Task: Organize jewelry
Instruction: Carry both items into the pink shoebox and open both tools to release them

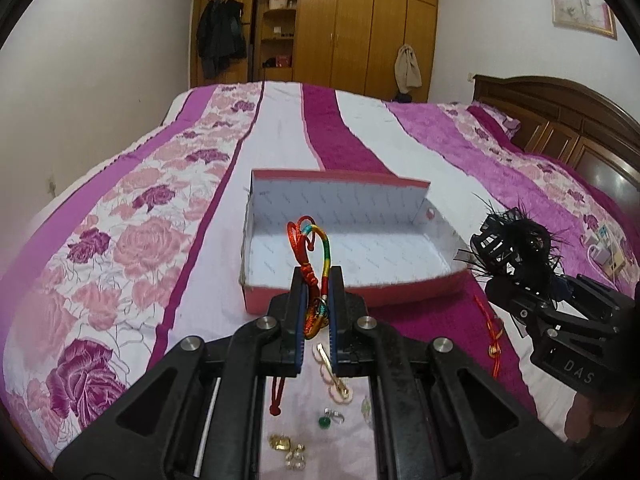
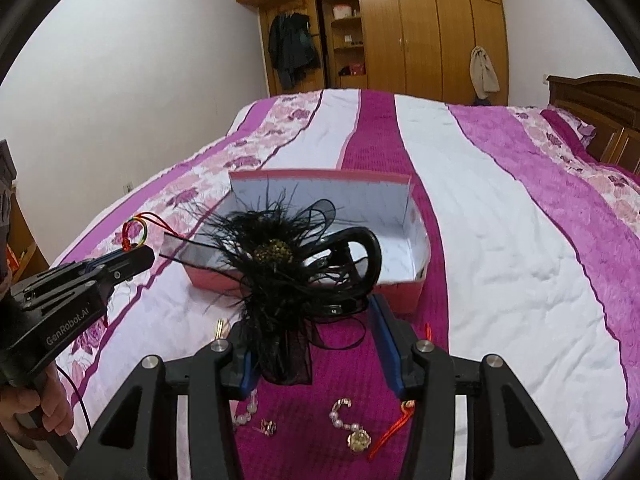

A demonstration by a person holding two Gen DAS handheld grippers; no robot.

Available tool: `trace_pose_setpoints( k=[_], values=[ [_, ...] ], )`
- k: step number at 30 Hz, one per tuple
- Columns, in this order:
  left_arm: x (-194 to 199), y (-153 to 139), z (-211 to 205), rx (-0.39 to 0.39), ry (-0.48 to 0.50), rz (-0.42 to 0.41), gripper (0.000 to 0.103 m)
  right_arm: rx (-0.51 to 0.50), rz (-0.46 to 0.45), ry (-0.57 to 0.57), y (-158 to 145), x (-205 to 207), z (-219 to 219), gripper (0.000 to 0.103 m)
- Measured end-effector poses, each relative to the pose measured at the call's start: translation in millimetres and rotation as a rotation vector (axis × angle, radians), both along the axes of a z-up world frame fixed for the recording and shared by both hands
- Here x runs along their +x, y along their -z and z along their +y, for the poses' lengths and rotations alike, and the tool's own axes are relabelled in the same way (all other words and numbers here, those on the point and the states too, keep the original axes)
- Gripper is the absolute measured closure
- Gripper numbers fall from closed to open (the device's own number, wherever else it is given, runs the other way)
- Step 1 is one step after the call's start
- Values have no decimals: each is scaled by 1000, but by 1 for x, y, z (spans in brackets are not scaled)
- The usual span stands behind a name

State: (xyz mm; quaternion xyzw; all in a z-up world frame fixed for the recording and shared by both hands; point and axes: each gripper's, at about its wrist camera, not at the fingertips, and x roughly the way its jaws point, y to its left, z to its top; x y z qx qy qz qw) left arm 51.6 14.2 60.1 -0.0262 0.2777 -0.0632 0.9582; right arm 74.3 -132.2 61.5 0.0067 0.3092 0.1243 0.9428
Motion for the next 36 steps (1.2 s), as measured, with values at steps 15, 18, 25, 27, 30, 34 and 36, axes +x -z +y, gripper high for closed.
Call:
trace_pose_setpoints(
  k=[15, 18, 25, 27, 30, 34, 36],
  values=[
    [45, -11, -10, -13, -24, -121, 102, 28, -114, 50, -18, 40, -10, 52],
    [57, -8, -13, -4, -32, -141, 102, 28, -135, 56, -18, 52, -11, 52],
    [89, 9, -17, -6, -41, -115, 102, 22, -151, 61, -10, 81, -10, 52],
    [98, 15, -18, -7, -43, -94, 102, 15, -145, 62, -6, 90, -8, 52],
    [110, 26, -19, -1, -48, -57, 102, 3, -124, 65, 3, 105, -8, 52],
    [124, 43, -19, -9, -55, 16, 102, -9, -87, 69, 16, 120, -7, 52],
    [129, 50, -20, -10, -52, 52, 102, -14, -58, 74, 24, 129, -8, 52]
  ],
)
